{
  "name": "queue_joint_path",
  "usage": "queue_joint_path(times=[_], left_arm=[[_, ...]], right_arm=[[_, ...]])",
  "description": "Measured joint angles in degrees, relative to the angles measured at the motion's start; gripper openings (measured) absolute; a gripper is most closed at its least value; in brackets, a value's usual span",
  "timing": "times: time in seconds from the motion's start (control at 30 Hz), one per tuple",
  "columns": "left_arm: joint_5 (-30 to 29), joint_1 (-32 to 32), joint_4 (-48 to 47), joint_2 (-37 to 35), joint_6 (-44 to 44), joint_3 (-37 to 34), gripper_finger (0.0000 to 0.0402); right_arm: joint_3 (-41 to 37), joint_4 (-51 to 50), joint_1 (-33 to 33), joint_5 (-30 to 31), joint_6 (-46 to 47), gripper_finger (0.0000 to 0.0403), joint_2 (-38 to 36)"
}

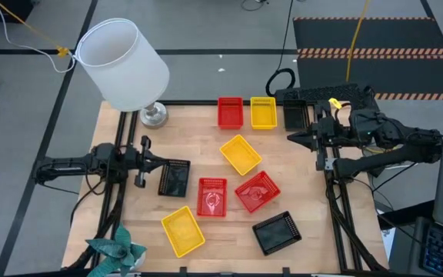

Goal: Stack baskets by color
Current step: Stack the bottom right red bin on top of the top red bin

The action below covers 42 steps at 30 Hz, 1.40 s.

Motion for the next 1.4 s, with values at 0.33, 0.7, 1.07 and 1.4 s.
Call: queue_joint_path(times=[0.33,0.7,1.07,1.4], left_arm=[[0.1,0.0,-11.1,6.3,-4.5,13.4,0.0005],[-0.5,0.0,-24.2,24.5,-2.8,37.3,0.0002],[-0.5,-1.1,-35.8,41.5,-2.8,60.8,0.0009],[-6.6,-11.1,-37.7,51.9,-4.5,64.0,0.001]], right_arm=[[0.0,-0.2,0.0,0.0,0.0,0.0,0.2],[0.0,0.1,0.0,0.0,0.0,0.0,0.2],[-2.7,3.4,0.0,0.0,0.0,0.0,0.2],[-7.8,5.9,0.0,-0.1,4.6,0.0,0.4]])
